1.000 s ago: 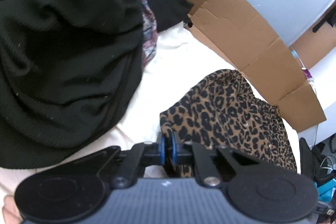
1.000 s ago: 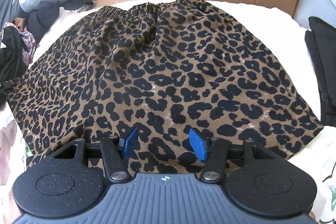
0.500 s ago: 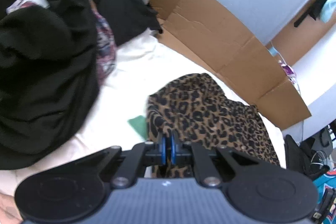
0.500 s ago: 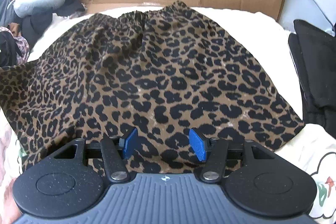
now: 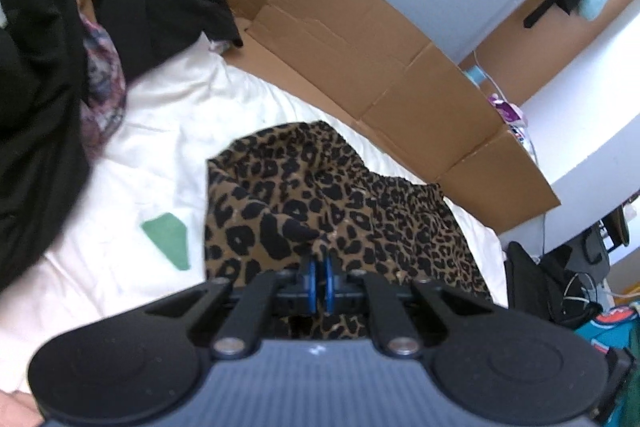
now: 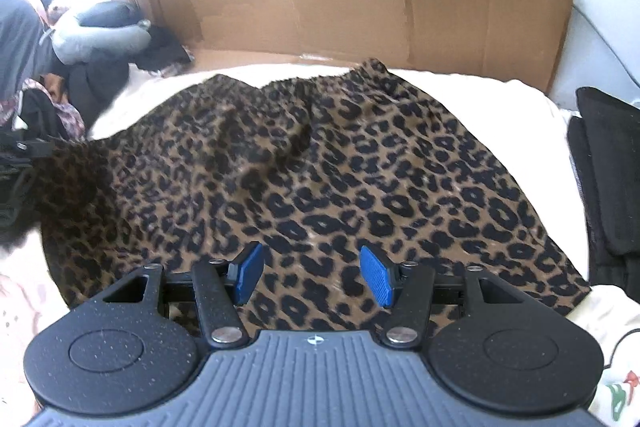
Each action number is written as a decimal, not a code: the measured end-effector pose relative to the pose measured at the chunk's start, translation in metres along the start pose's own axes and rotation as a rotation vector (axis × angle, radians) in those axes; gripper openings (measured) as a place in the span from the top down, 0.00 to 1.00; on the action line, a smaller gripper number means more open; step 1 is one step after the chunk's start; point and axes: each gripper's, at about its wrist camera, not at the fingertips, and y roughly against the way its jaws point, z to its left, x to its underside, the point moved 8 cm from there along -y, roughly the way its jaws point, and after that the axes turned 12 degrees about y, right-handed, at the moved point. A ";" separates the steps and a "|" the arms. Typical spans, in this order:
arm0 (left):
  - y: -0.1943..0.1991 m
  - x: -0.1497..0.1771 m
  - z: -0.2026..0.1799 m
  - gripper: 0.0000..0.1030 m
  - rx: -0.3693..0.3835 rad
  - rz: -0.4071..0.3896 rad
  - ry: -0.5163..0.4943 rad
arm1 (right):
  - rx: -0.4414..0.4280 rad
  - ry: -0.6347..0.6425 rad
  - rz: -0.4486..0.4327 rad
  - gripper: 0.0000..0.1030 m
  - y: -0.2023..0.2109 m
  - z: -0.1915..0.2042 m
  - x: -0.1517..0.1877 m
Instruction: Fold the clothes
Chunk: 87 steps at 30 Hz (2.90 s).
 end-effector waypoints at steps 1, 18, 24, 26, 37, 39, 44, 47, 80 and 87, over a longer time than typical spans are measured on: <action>-0.005 0.002 -0.002 0.95 0.002 0.014 0.005 | -0.014 0.004 -0.006 0.42 0.000 0.004 -0.004; -0.048 0.048 -0.082 0.95 0.153 0.177 -0.015 | -0.210 0.077 -0.084 0.42 0.000 0.081 -0.040; -0.051 0.070 -0.100 0.95 0.162 0.220 -0.036 | -0.212 0.075 -0.080 0.42 -0.006 0.089 -0.041; -0.051 0.079 -0.106 0.95 0.172 0.235 -0.047 | -0.206 0.081 -0.084 0.42 -0.008 0.091 -0.042; -0.051 0.103 -0.127 0.95 0.211 0.276 -0.068 | -0.186 0.030 -0.073 0.59 -0.021 0.087 -0.041; -0.050 0.106 -0.130 0.94 0.215 0.277 -0.071 | -0.177 0.032 -0.072 0.80 -0.022 0.085 -0.040; -0.041 0.104 -0.139 0.89 0.245 0.252 -0.052 | -0.177 0.017 -0.059 1.00 -0.018 0.066 -0.036; -0.031 0.100 -0.144 0.85 0.254 0.198 -0.059 | -0.163 0.034 -0.083 1.00 -0.008 0.057 -0.035; -0.074 0.130 -0.091 0.75 -0.044 0.250 -0.095 | 0.022 -0.218 -0.020 1.00 0.002 -0.099 0.043; -0.081 0.137 -0.084 0.75 -0.073 0.278 -0.100 | 0.030 -0.377 0.025 1.00 -0.013 -0.123 0.071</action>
